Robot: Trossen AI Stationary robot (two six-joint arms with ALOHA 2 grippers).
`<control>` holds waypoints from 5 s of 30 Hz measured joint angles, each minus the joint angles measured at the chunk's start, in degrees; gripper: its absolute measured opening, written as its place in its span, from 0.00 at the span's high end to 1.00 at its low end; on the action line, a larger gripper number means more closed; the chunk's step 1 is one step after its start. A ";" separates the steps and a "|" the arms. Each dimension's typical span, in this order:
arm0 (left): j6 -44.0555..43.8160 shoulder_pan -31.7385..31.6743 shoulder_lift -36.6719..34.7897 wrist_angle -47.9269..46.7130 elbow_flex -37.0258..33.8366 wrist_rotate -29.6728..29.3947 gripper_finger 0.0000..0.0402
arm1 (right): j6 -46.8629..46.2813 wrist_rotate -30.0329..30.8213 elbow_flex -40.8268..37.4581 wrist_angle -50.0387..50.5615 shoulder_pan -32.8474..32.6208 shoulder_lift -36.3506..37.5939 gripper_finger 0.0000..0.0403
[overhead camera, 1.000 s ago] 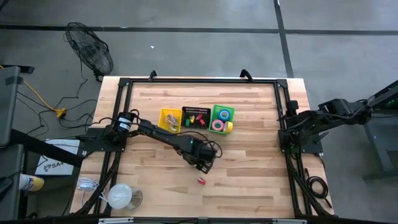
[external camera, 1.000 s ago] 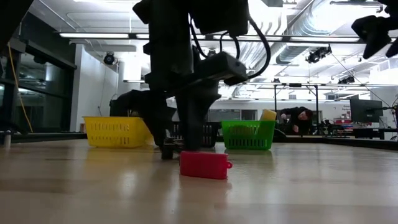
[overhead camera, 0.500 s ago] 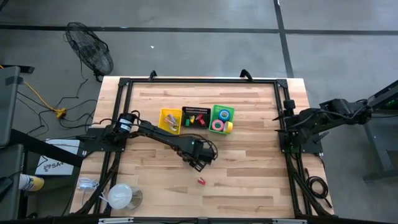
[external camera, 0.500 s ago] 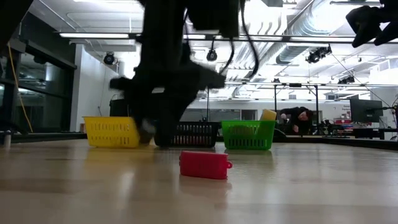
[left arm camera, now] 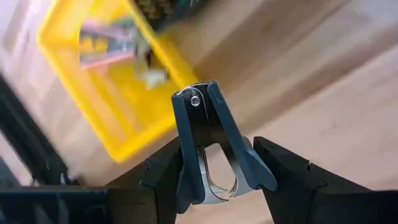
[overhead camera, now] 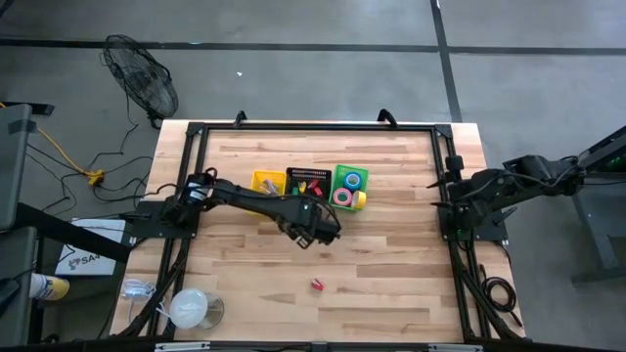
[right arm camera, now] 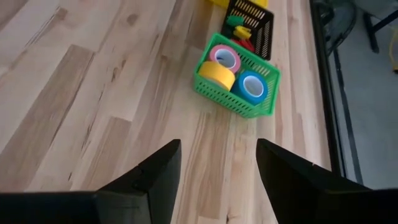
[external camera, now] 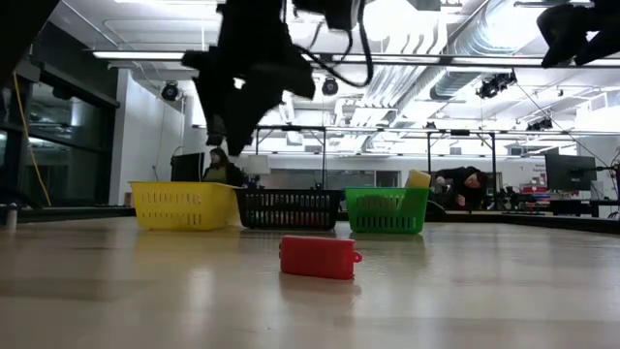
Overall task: Pick and place Stapler, Stapler remover, tape
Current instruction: Put the black staple remover into the yellow bin, then put the red stapler into the black bin
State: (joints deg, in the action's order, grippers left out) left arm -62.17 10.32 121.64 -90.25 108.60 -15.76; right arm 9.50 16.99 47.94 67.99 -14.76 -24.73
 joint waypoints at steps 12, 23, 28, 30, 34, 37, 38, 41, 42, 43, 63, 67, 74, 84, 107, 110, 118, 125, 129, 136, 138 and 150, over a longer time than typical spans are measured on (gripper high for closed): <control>17.16 -13.36 -0.98 0.14 -5.64 -5.59 0.55 | 2.63 5.01 0.00 -4.83 0.01 -0.01 0.50; 20.87 -17.90 -0.88 0.22 -11.08 -1.56 0.55 | 5.55 13.54 0.00 -5.94 0.00 0.00 0.50; 23.16 -17.83 -0.90 0.27 -11.15 0.96 0.55 | 6.01 14.69 -0.02 -6.04 0.02 0.00 0.50; 24.97 -17.83 -0.90 0.21 -11.15 2.11 0.55 | 5.93 14.66 -0.01 -6.04 0.00 0.00 0.50; 29.07 -17.84 -0.90 0.24 -11.15 3.65 0.55 | 4.73 14.20 -0.02 -6.02 0.02 0.00 0.50; 32.51 -17.86 -0.90 0.25 -11.15 3.84 0.55 | 2.96 14.16 -0.02 -6.02 0.01 0.00 0.50; 34.38 -17.92 -0.90 0.23 -11.15 3.95 0.55 | 2.24 14.17 -0.01 -6.02 0.02 0.00 0.50; 40.12 -18.31 -0.90 0.29 -11.26 4.78 0.55 | -1.13 14.13 -0.02 -5.99 0.02 0.00 0.50; 41.89 -18.51 -0.94 0.26 -11.56 4.76 0.55 | -2.41 14.10 -0.02 -6.01 0.02 0.00 0.50; 43.40 -18.68 -0.94 0.25 -12.02 4.74 0.55 | -3.78 13.94 -0.02 -5.99 0.00 0.00 0.50; 75.17 -21.98 -1.57 0.23 -19.41 4.12 0.55 | -21.56 8.99 -0.02 -5.99 0.00 0.00 0.50; 77.81 -21.96 -1.57 0.23 -19.41 4.08 0.55 | -23.15 9.00 -0.02 -5.97 0.01 0.00 0.50; 79.94 -21.96 -1.75 0.25 -19.41 1.26 0.54 | -25.14 8.99 -0.02 -5.97 0.00 0.00 0.50; 80.37 -21.94 -5.41 0.21 -17.29 -1.80 0.36 | -27.71 7.85 -0.02 -5.95 0.02 -0.13 0.50; 72.87 -15.06 -21.25 0.44 -17.29 -3.35 0.22 | -30.03 3.18 -0.02 -5.73 0.02 -1.82 0.50; 72.83 -11.80 -22.33 0.84 -17.29 -3.83 0.22 | -29.99 3.17 -0.02 -5.73 0.02 -2.09 0.50; 72.45 -4.11 -22.06 6.80 -17.29 -2.72 0.22 | -29.00 3.03 -0.02 -5.73 0.02 -2.69 0.50; 76.95 1.44 -22.05 15.47 -17.29 0.35 0.22 | -28.66 1.97 -0.02 -5.73 0.01 -2.69 0.50; 78.61 3.69 -22.05 17.72 -17.29 -0.83 0.22 | -28.81 1.71 -0.02 -5.73 0.02 -2.69 0.50; 81.05 6.32 -22.01 19.03 -18.32 -6.65 0.22 | -28.32 2.43 -0.02 -5.97 0.00 -3.78 0.50; 79.57 6.27 -22.01 19.14 -18.32 -6.50 0.22 | -27.67 2.39 -0.02 -6.17 0.00 -4.84 0.50; 79.66 5.99 -22.05 23.59 -23.15 -5.77 0.22 | -25.51 -0.02 -0.09 -14.18 -0.02 -15.04 0.50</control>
State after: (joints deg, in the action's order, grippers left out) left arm 17.48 16.32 99.59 -66.65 85.45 -21.53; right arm -16.01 16.97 47.86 53.81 -14.79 -39.78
